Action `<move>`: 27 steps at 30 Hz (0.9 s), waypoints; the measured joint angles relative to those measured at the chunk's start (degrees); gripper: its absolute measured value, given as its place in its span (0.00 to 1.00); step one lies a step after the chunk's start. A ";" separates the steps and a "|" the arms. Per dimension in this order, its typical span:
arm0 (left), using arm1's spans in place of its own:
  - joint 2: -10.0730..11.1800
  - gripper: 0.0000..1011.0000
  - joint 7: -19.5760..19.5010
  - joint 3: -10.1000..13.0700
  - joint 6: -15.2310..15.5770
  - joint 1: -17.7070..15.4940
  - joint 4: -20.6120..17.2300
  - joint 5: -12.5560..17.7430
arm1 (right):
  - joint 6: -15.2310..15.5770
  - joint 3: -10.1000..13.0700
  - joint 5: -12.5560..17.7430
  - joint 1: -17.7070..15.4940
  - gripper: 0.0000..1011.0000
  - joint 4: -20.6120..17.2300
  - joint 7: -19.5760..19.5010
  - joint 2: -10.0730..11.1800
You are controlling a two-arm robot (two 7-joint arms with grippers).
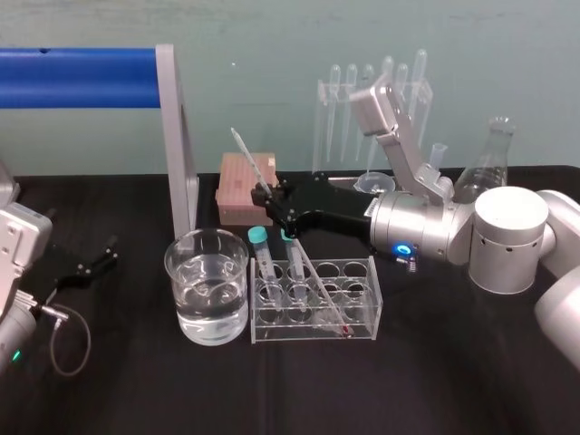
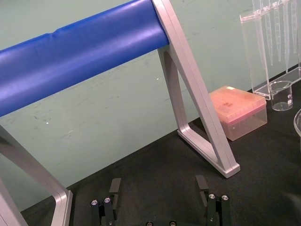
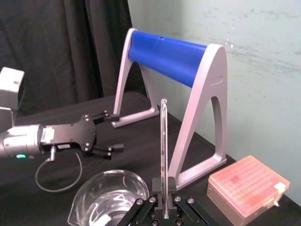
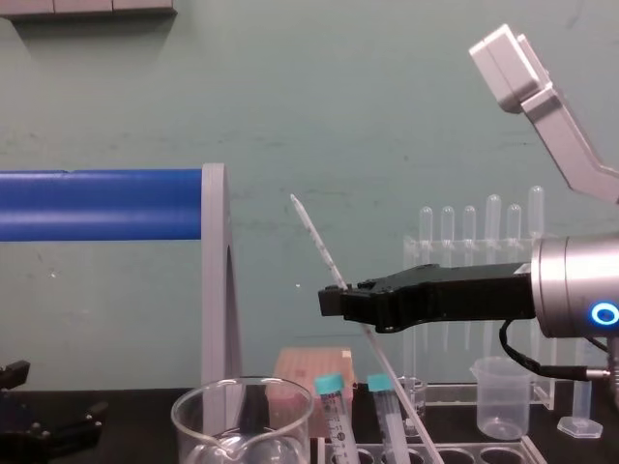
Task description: Hold the thermometer with one hand and immerse one end into the beaker, then reinsert it into the test tube rack.
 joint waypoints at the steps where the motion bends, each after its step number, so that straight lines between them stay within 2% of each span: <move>1: 0.00 1.00 0.00 0.00 0.00 0.00 0.00 0.00 | -0.63 0.29 0.21 -0.41 0.06 -0.10 0.02 -0.12; 12: 0.00 1.00 0.00 0.00 0.00 0.00 0.00 0.00 | -6.64 3.65 3.51 -3.67 0.06 -1.88 1.32 -0.52; 16: 0.00 1.00 0.00 0.00 0.00 0.00 0.00 0.00 | -11.35 6.33 5.89 -5.97 0.06 -3.78 2.31 0.04; 17: 0.00 1.00 0.00 0.00 0.00 0.00 0.00 0.00 | -11.35 6.33 5.89 -5.97 0.06 -3.78 2.31 0.04; 19: 0.00 1.00 0.00 0.00 0.00 0.00 0.00 0.00 | -14.60 8.35 8.00 -7.50 0.06 -4.97 3.30 0.33; 20: 0.00 1.00 0.00 0.00 0.00 0.00 0.00 0.00 | -15.27 8.82 8.60 -7.84 0.06 -5.23 3.56 0.37; 22: 0.00 1.00 0.00 0.00 0.00 0.00 0.00 0.00 | -16.20 9.80 9.83 -8.47 0.06 -5.74 3.97 0.44; 23: 0.00 1.00 0.00 0.00 0.00 0.00 0.00 0.00 | -16.95 10.83 11.39 -9.05 0.06 -6.36 4.39 0.51; 27: 0.00 1.00 0.00 0.00 0.00 0.00 0.00 0.00 | -17.35 12.62 14.50 -9.61 0.06 -8.01 5.09 0.84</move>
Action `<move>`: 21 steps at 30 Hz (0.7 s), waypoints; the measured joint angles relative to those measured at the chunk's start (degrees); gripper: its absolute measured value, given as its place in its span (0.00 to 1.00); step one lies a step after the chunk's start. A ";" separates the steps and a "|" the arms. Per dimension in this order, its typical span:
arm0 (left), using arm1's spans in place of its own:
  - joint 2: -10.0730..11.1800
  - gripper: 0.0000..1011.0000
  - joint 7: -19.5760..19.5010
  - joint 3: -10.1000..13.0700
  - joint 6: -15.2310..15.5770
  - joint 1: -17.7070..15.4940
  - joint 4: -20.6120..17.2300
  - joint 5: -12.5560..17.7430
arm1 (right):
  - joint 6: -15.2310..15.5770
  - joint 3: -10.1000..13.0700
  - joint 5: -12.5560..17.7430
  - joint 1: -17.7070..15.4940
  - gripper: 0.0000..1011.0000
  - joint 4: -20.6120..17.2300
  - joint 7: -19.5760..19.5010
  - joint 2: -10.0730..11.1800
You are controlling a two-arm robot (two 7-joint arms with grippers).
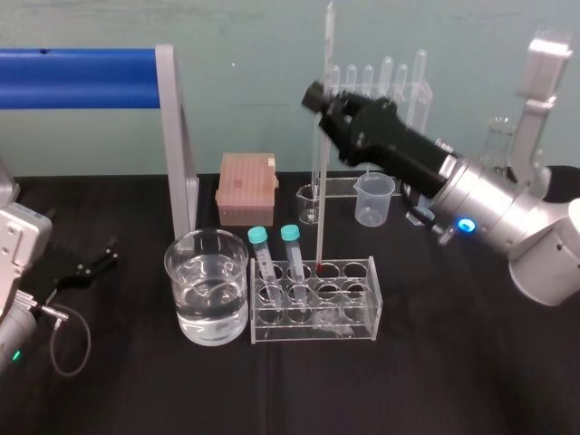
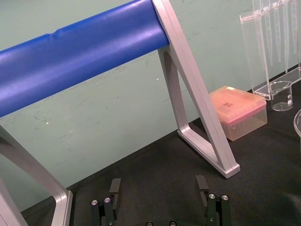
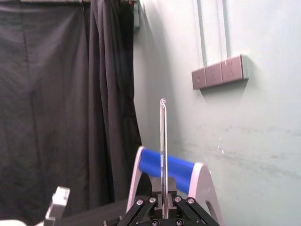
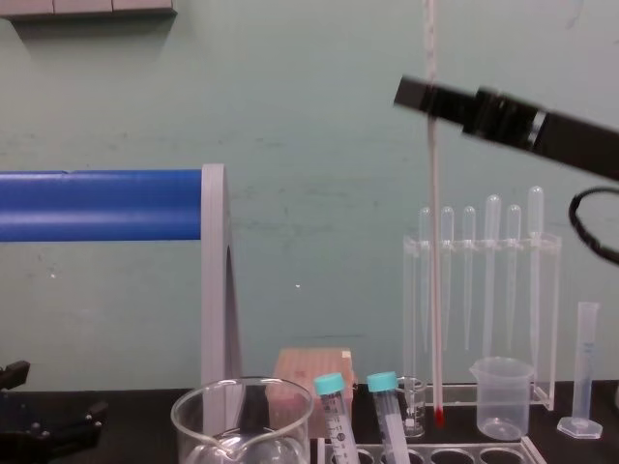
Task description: Hold the thermometer with one hand and immerse one end into the beaker, then reinsert it into the test tube rack.
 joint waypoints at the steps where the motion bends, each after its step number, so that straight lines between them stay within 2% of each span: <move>1: 0.00 1.00 0.00 0.00 0.00 0.00 0.00 0.00 | 0.05 0.17 0.39 0.05 0.06 -0.27 0.01 0.08; 4: 0.00 1.00 0.00 0.00 0.00 0.00 0.00 0.00 | 0.70 0.42 1.37 1.24 0.06 -0.69 0.01 0.23; 8: 0.00 1.00 0.00 0.00 0.00 0.00 0.00 0.00 | 1.82 -0.38 1.64 4.21 0.06 0.18 0.02 -0.26; 11: 0.00 1.00 0.00 0.00 0.00 0.00 0.00 0.00 | 2.33 -2.21 1.79 8.04 0.06 2.14 1.07 -2.12; 15: 0.00 1.00 0.00 0.00 0.00 0.00 0.00 0.00 | 2.08 -4.46 2.07 11.34 0.06 4.30 2.74 -4.75; 21: 0.00 1.00 0.00 0.00 0.00 0.00 0.00 0.00 | 0.70 -8.26 2.32 14.80 0.06 7.75 5.59 -8.72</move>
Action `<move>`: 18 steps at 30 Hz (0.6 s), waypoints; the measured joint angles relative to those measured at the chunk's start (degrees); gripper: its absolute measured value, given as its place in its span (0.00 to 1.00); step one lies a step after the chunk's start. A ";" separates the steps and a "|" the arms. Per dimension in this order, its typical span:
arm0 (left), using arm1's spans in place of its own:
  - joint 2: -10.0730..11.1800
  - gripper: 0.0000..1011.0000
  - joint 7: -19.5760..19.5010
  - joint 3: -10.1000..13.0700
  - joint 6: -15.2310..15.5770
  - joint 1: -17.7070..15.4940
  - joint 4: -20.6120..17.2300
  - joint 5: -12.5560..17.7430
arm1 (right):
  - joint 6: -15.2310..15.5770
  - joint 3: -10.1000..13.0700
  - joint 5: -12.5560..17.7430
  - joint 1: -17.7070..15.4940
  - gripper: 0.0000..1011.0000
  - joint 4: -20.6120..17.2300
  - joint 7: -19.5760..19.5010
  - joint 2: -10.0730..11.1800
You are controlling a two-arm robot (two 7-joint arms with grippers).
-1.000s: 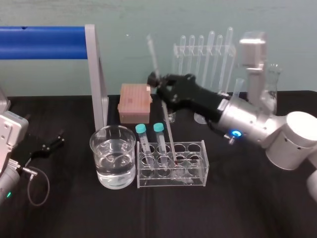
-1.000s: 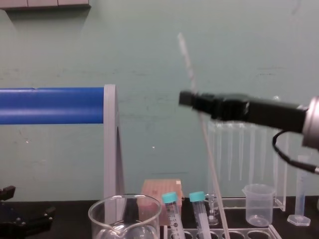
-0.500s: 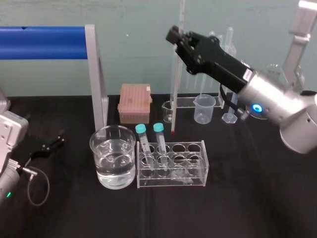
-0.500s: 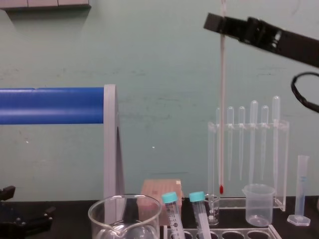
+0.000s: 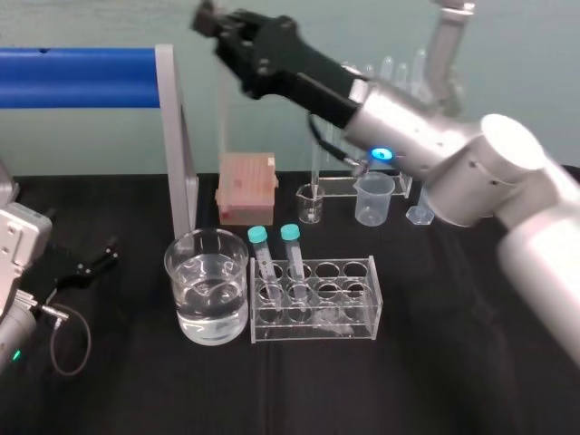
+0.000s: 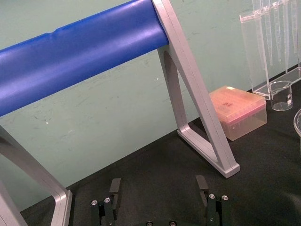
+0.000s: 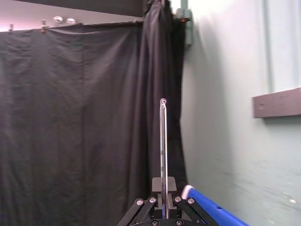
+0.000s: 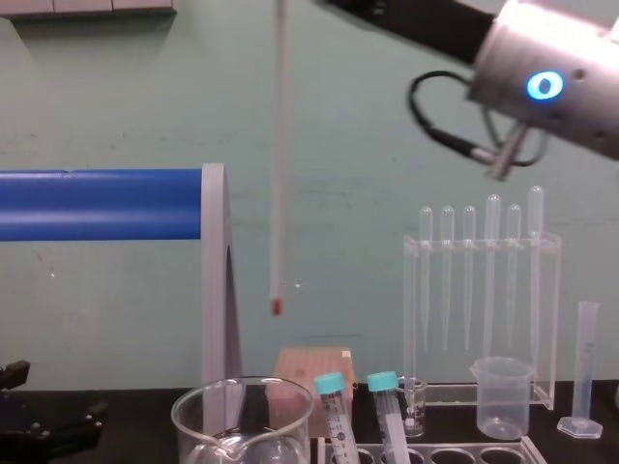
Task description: Hold the thermometer with one hand and immerse one end into the beaker, then reinsert it into the test tube rack.
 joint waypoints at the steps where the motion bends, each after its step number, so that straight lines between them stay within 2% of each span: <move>1: 0.00 1.00 0.00 0.00 0.00 0.00 0.00 0.00 | -0.25 -0.46 -0.07 0.40 0.06 0.74 0.30 -0.53; 5: 0.00 1.00 0.00 0.00 0.00 0.00 0.00 0.00 | -1.72 -2.89 -1.22 1.96 0.06 5.87 1.59 -3.18; 7: 0.00 1.00 0.00 0.00 0.00 0.00 0.00 0.00 | -1.98 -3.13 -1.47 2.07 0.06 6.56 1.76 -3.40; 9: 0.00 1.00 0.00 0.00 0.00 0.00 0.00 0.00 | -3.57 -4.19 -2.66 2.46 0.06 10.29 2.88 -4.45; 14: 0.00 1.00 0.00 0.00 0.00 0.00 0.00 0.00 | -5.28 -4.98 -3.91 2.46 0.06 14.94 4.72 -5.51; 18: 0.00 1.00 0.00 0.00 0.00 0.00 0.00 0.00 | -5.40 -5.27 -4.30 1.81 0.06 17.20 5.71 -5.98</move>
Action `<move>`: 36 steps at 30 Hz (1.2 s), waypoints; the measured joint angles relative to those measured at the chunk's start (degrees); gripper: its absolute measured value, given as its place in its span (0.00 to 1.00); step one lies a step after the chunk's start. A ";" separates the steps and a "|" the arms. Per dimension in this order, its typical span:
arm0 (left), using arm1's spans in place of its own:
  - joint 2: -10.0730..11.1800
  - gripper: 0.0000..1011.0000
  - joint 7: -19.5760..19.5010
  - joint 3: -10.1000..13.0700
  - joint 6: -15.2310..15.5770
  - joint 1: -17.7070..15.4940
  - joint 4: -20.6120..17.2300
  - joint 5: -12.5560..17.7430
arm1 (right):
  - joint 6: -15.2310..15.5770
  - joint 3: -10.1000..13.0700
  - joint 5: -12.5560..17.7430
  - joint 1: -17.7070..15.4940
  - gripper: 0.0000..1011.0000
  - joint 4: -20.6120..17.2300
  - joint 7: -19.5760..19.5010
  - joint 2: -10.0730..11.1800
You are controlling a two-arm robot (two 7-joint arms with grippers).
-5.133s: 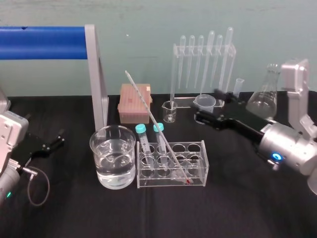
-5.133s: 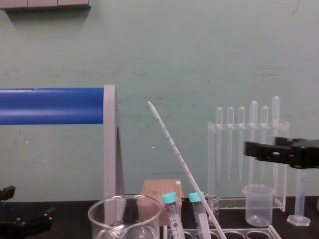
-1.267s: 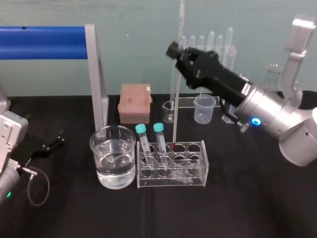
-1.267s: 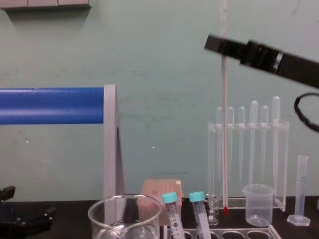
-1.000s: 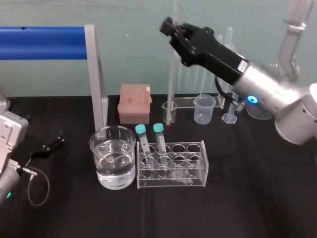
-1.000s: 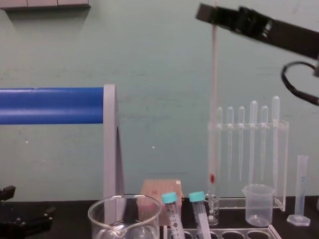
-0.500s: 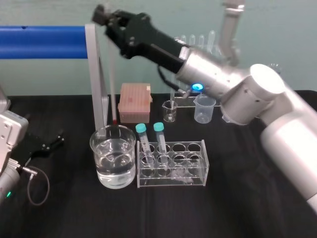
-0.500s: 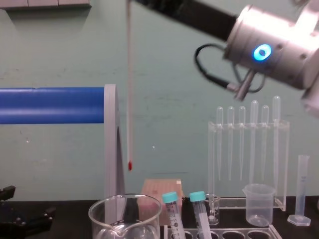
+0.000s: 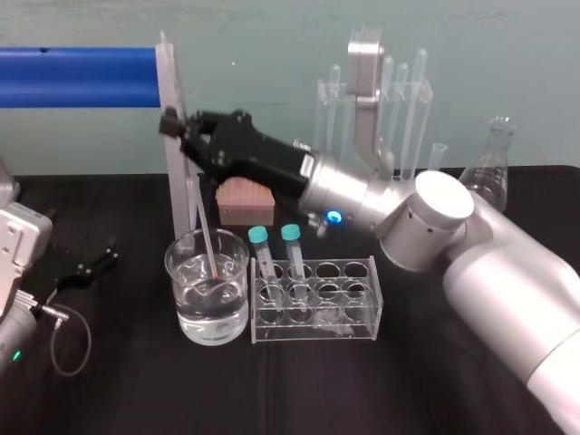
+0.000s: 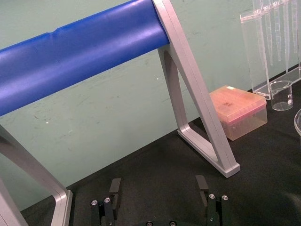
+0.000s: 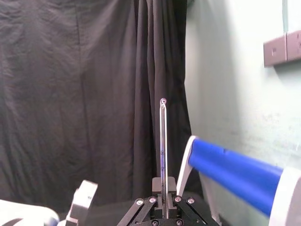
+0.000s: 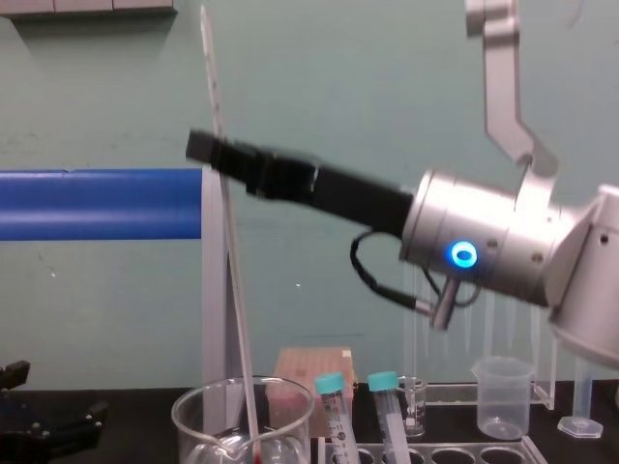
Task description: Hold the thermometer with one hand and immerse one end into the beaker, then reinsert it into the test tube rack.
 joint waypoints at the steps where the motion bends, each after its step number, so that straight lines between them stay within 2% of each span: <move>1: 0.00 1.00 0.00 0.00 0.00 0.00 0.00 0.00 | 0.00 -0.05 -0.04 -0.18 0.06 0.34 0.21 -0.05; 10: 0.00 1.00 0.00 0.00 0.00 0.00 0.00 0.00 | -0.49 -0.41 -0.94 -2.14 0.06 4.22 2.02 -1.11; 17: 0.00 1.00 0.00 0.00 0.00 0.00 0.00 0.00 | -1.25 -0.27 -1.97 -2.36 0.06 6.31 2.45 -1.95; 36: 0.00 1.00 0.00 0.00 0.00 0.00 0.00 0.00 | -1.25 0.78 -3.14 -2.57 0.06 7.18 2.93 -2.85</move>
